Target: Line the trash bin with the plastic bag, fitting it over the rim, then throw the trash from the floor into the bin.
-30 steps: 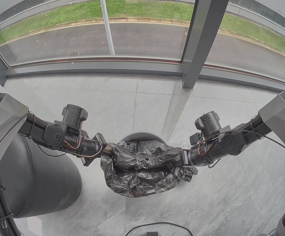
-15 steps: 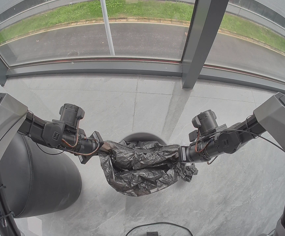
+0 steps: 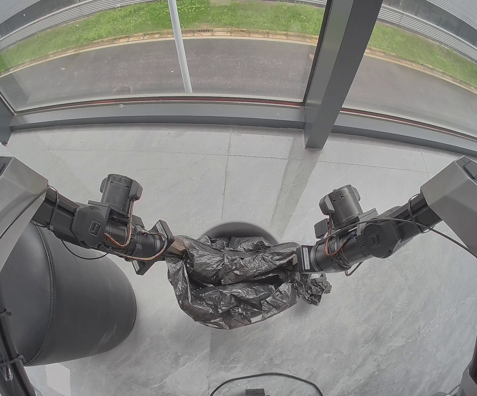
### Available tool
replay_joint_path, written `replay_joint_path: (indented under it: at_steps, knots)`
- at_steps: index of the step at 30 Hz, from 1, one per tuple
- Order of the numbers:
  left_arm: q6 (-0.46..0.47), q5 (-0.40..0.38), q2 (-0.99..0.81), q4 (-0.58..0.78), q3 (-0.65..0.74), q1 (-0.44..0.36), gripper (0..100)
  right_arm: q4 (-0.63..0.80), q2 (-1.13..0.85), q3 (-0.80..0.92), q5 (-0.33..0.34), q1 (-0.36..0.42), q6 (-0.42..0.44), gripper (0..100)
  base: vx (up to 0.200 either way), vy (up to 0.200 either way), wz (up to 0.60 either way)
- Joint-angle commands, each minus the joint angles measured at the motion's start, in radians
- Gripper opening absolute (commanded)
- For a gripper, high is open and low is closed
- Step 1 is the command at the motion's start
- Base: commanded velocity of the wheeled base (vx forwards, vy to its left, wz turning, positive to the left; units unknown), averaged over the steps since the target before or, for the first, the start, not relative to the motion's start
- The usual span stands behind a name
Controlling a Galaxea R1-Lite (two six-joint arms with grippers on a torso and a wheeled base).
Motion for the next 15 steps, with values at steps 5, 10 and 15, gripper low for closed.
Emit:
replay_joint_path:
  at_steps: [5, 10, 15]
  knots:
    - [-0.002, -0.002, -0.012, 0.001, 0.004, -0.005, 0, -0.001, -0.033, 0.013, 0.001, 0.0, 0.0, 100, 0.0, 0.0, 0.0]
    - [-0.002, -0.002, -0.02, 0.001, 0.002, -0.006, 0, 0.005, -0.078, 0.02, -0.001, -0.003, 0.001, 100, 0.0, 0.0, 0.0]
    - [-0.002, -0.002, -0.03, 0.001, 0.007, -0.009, 0, 0.01, -0.116, 0.033, 0.002, -0.009, 0.001, 100, 0.0, 0.0, 0.0]
